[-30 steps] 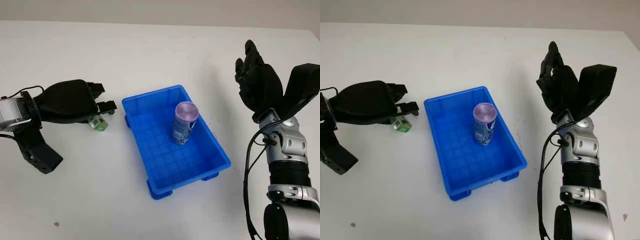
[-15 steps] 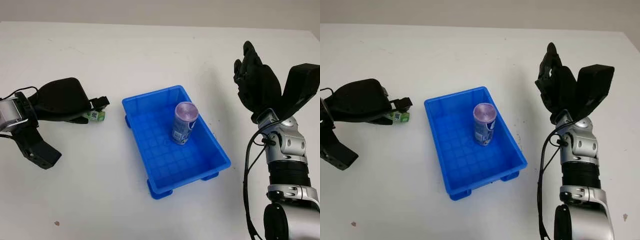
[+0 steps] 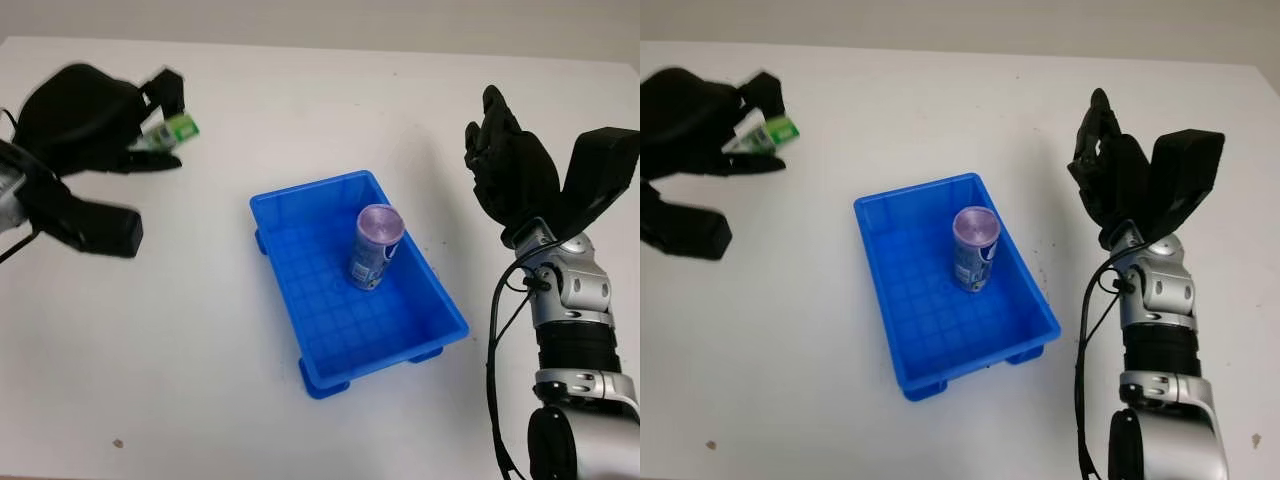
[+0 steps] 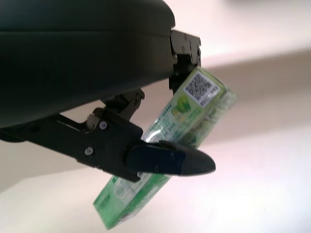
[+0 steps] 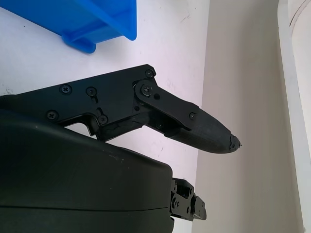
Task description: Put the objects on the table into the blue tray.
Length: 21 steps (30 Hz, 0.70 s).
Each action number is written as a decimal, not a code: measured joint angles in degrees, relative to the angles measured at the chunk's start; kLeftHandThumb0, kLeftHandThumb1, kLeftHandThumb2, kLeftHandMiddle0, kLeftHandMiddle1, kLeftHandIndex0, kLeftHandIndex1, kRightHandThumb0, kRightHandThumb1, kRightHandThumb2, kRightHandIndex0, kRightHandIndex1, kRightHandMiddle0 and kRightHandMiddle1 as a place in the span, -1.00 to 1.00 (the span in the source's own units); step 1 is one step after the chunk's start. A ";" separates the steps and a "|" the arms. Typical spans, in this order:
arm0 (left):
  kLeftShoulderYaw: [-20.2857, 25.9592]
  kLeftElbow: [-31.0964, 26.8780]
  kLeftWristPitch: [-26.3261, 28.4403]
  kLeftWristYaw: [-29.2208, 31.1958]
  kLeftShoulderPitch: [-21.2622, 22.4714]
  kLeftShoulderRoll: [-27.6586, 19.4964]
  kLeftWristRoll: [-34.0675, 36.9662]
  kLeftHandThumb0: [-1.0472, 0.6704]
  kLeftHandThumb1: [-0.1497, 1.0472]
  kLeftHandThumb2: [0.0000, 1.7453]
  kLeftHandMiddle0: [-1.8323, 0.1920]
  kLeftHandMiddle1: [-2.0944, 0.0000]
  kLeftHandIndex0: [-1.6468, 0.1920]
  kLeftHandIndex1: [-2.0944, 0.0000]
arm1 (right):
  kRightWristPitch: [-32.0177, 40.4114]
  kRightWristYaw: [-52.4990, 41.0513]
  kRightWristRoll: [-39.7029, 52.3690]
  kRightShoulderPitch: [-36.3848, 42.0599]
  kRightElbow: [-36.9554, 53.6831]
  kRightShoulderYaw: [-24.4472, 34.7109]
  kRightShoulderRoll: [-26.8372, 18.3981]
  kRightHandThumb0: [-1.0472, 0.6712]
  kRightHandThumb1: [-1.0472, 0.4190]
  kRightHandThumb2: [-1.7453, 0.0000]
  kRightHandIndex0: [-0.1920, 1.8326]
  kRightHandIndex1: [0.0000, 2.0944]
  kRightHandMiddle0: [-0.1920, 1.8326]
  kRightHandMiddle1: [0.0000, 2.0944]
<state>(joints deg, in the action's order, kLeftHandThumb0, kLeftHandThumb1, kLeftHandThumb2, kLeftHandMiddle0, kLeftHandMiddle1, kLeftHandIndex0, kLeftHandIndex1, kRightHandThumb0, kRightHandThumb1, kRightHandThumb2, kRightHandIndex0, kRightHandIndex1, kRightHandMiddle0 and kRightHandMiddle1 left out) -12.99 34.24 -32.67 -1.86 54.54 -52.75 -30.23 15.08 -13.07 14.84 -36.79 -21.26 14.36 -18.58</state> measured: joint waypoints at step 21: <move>11.74 -48.93 62.47 30.43 -8.02 14.00 38.47 -0.27 1.00 -0.55 -0.14 -1.00 0.07 -1.00 | -0.10 1.56 -0.57 1.03 1.29 -0.40 1.12 -0.54 -1.00 0.04 -1.00 -1.00 -1.00 -1.00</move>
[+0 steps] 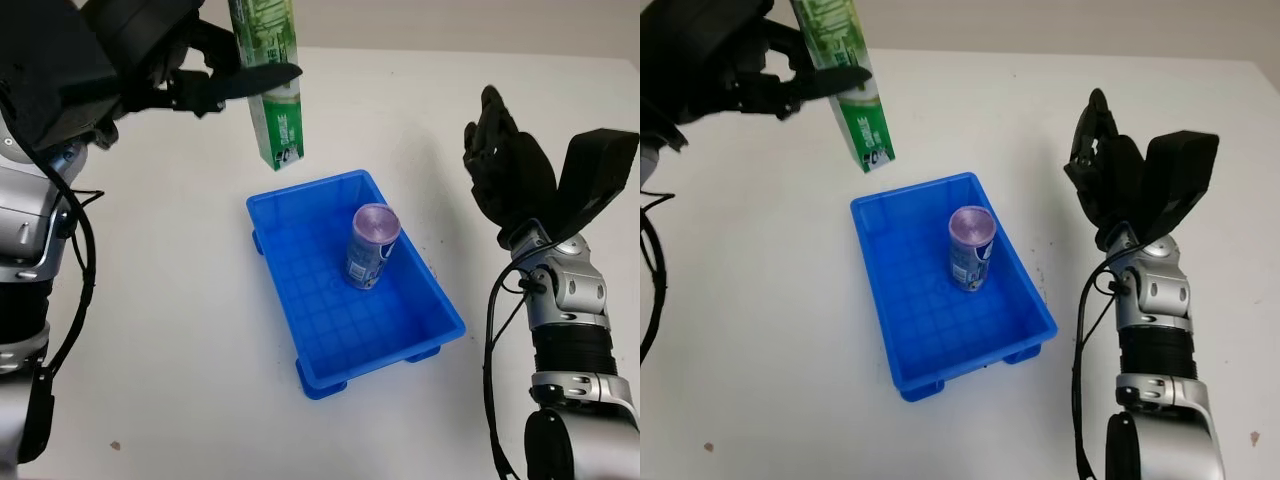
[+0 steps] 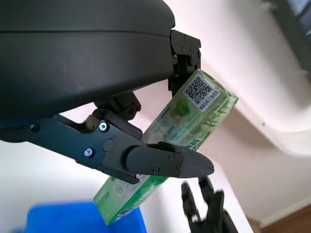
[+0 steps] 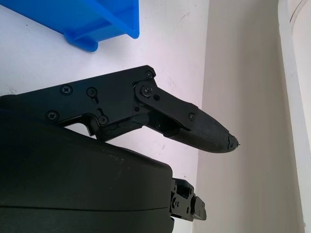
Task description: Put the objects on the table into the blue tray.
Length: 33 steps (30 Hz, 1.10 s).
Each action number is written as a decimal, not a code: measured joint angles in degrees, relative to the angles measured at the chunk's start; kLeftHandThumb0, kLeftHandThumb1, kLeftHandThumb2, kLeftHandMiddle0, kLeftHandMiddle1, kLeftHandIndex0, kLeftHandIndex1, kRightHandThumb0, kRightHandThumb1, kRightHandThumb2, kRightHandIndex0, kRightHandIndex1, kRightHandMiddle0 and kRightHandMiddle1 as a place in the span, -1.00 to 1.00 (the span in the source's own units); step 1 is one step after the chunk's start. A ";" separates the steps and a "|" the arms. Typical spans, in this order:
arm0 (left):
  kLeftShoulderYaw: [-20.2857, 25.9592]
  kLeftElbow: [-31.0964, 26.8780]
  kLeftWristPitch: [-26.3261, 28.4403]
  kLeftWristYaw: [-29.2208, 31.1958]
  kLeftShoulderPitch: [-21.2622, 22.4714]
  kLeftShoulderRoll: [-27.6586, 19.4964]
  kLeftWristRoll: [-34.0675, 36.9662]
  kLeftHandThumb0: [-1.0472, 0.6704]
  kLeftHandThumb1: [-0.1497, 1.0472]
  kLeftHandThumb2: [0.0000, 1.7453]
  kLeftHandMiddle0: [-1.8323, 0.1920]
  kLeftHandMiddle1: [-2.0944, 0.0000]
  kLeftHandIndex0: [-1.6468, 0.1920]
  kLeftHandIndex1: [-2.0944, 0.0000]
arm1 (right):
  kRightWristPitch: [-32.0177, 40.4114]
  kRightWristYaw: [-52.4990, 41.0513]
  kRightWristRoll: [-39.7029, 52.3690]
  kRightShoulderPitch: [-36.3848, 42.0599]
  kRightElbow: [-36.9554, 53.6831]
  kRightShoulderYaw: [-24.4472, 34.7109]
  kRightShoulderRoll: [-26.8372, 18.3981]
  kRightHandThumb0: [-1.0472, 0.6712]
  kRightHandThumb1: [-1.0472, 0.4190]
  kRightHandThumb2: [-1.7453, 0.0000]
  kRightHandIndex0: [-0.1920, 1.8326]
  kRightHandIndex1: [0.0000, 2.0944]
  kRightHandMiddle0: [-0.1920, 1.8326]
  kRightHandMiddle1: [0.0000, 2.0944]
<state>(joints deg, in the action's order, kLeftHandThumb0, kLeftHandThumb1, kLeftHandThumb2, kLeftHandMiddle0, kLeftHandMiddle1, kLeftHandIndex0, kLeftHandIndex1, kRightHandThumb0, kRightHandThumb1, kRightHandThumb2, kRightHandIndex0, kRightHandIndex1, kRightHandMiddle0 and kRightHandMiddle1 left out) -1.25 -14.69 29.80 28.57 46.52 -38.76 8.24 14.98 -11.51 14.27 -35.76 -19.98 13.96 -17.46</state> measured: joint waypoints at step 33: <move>-8.34 -8.70 18.80 7.02 -0.29 -2.90 -3.90 -0.39 1.00 -0.84 0.91 0.33 0.95 0.14 | -0.83 1.97 -0.24 1.39 -0.05 0.24 1.29 -0.55 -1.00 0.10 -1.00 -1.00 -1.00 -1.00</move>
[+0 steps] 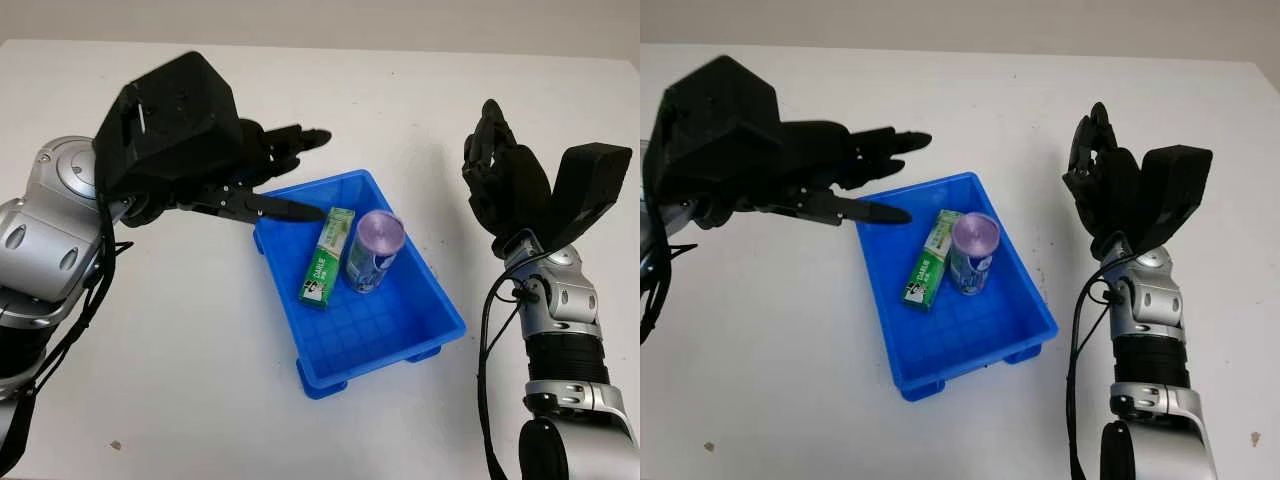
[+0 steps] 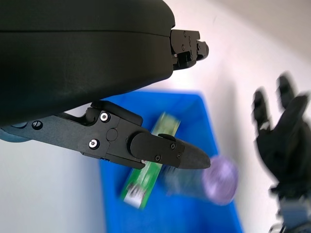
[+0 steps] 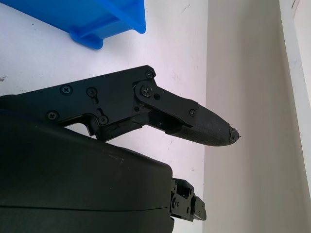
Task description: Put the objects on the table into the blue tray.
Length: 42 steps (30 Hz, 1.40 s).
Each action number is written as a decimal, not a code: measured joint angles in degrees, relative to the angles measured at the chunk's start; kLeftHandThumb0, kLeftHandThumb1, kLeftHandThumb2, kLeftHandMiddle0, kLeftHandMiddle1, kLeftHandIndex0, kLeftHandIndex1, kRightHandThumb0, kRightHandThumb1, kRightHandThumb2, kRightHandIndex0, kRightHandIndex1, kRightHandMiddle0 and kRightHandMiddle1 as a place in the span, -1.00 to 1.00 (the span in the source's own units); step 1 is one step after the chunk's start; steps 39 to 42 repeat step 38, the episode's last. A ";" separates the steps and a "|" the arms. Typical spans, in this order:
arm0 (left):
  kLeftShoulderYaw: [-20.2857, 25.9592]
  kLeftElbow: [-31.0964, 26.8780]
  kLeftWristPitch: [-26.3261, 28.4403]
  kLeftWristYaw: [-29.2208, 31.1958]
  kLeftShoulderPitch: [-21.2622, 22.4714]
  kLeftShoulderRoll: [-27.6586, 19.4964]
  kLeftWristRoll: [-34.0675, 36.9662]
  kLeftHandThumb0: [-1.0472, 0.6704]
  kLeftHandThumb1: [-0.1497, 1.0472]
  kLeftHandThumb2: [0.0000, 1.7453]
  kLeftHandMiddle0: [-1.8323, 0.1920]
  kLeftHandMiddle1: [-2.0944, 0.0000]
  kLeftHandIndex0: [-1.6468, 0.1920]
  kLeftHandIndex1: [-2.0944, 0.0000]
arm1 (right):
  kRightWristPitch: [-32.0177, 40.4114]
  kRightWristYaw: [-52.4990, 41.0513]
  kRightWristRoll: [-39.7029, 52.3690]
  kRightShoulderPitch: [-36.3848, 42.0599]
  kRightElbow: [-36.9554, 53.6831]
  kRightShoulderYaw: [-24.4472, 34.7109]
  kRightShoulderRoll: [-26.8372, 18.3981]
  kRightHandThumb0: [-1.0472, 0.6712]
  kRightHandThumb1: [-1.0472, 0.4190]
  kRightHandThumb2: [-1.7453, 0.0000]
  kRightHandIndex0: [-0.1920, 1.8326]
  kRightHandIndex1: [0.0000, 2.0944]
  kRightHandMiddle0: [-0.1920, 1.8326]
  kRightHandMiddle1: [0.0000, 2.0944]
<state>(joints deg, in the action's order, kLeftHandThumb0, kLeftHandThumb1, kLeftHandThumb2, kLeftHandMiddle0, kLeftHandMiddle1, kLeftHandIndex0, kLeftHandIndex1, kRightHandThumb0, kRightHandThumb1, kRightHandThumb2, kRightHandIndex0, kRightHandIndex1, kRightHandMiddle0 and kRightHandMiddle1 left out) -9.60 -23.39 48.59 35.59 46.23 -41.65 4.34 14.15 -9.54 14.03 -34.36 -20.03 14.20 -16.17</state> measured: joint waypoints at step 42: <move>20.10 45.76 -44.46 -25.00 -12.23 22.55 2.09 -0.65 1.00 -0.16 1.00 1.00 1.00 1.00 | -0.90 -2.20 0.36 -0.82 -0.82 -0.09 0.22 -0.55 -1.00 0.05 -1.00 -1.00 -1.00 -1.00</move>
